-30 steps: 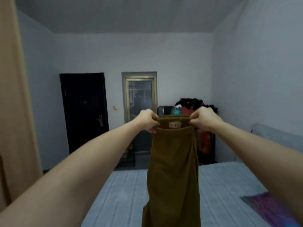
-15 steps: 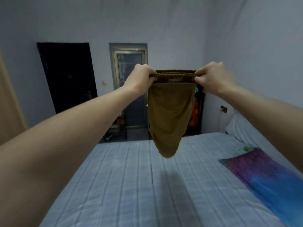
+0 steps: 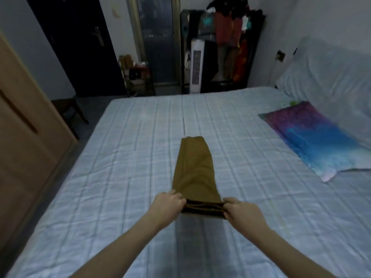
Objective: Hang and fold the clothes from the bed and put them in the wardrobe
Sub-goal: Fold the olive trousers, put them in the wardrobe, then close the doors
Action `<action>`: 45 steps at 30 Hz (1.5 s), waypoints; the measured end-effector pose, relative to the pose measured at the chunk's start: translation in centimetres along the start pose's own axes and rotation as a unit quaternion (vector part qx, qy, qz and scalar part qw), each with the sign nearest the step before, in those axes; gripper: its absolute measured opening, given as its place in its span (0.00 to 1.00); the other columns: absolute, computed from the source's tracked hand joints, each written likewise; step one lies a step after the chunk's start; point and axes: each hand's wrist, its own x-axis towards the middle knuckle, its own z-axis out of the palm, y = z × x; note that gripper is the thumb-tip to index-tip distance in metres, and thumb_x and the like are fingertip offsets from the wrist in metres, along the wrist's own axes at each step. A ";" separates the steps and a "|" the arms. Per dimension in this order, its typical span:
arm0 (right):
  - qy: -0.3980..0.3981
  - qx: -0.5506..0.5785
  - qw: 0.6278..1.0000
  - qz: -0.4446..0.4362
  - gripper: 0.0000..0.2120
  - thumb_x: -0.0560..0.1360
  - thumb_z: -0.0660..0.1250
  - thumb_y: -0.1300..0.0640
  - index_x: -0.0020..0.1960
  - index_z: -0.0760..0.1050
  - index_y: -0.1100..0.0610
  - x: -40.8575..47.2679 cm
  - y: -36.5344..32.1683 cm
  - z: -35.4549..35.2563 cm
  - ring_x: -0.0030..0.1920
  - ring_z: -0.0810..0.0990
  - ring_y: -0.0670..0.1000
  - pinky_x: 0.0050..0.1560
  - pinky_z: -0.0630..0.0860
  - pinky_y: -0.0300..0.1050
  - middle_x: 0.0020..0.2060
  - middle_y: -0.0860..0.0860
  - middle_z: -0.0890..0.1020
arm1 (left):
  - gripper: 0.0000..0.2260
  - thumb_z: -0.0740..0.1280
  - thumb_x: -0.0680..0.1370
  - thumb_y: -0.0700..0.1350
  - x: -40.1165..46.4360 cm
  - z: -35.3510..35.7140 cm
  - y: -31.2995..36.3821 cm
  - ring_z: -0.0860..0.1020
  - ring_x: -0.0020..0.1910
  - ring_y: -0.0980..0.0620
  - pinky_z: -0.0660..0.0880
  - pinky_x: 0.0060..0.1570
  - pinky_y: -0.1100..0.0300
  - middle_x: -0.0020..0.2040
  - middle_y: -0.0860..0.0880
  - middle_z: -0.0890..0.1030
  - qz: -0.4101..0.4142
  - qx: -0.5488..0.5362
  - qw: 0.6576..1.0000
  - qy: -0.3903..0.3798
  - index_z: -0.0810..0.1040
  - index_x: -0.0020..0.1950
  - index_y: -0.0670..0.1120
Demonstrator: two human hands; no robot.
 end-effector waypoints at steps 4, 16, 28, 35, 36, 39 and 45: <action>-0.028 -0.004 0.998 -0.048 0.10 0.72 0.62 0.48 0.43 0.81 0.48 -5.1 -1.1 6.2 0.35 0.82 0.49 0.27 0.71 0.44 0.48 0.42 0.81 | 0.04 0.73 0.67 0.44 -5.2 3.9 4.8 0.79 0.38 0.49 0.62 0.28 0.59 0.36 0.53 0.80 -0.009 -0.018 0.997 -0.068 0.79 0.37 0.52; -0.256 0.056 0.948 -0.180 0.10 0.74 0.63 0.49 0.50 0.80 0.51 -16.5 -0.6 10.5 0.49 0.79 0.53 0.44 0.75 0.48 0.46 0.52 0.81 | 0.06 0.63 0.75 0.44 -13.8 4.6 16.4 0.77 0.47 0.43 0.73 0.41 0.53 0.47 0.44 0.80 -0.021 -0.171 0.923 -0.344 0.79 0.46 0.44; -0.295 0.195 0.928 -0.115 0.05 0.75 0.68 0.54 0.49 0.79 0.53 -13.6 1.0 8.5 0.43 0.80 0.47 0.47 0.77 0.44 0.44 0.50 0.82 | 0.07 0.65 0.79 0.47 -10.7 3.9 14.6 0.74 0.44 0.48 0.74 0.44 0.53 0.45 0.47 0.77 -0.046 -0.271 0.885 -0.376 0.79 0.50 0.44; -0.268 0.293 0.917 -0.024 0.05 0.76 0.66 0.52 0.41 0.76 0.48 -4.3 2.9 7.6 0.39 0.81 0.51 0.43 0.77 0.48 0.41 0.53 0.82 | 0.10 0.59 0.80 0.47 -2.4 4.9 6.5 0.79 0.44 0.47 0.76 0.47 0.50 0.44 0.45 0.80 -0.098 -0.368 0.841 -0.383 0.78 0.50 0.44; -0.263 0.304 0.916 -0.007 0.06 0.76 0.65 0.52 0.41 0.76 0.49 -2.8 3.2 7.8 0.39 0.81 0.52 0.42 0.77 0.47 0.40 0.53 0.82 | 0.10 0.59 0.80 0.47 -1.1 5.4 5.3 0.77 0.42 0.47 0.74 0.46 0.51 0.41 0.46 0.79 -0.105 -0.383 0.837 -0.375 0.76 0.48 0.44; -0.254 0.336 0.906 0.040 0.06 0.77 0.65 0.54 0.41 0.76 0.51 1.8 4.0 8.3 0.38 0.80 0.51 0.40 0.75 0.43 0.39 0.52 0.82 | 0.11 0.57 0.80 0.47 2.8 7.0 2.2 0.75 0.39 0.49 0.72 0.43 0.53 0.39 0.47 0.76 -0.127 -0.422 0.828 -0.347 0.72 0.40 0.46; -0.229 0.403 0.880 0.106 0.08 0.78 0.62 0.57 0.41 0.76 0.53 11.9 5.2 9.9 0.36 0.76 0.48 0.38 0.71 0.41 0.37 0.54 0.80 | 0.14 0.56 0.81 0.48 10.9 11.0 -4.2 0.74 0.39 0.50 0.72 0.46 0.51 0.39 0.48 0.76 -0.144 -0.426 0.843 -0.294 0.73 0.38 0.45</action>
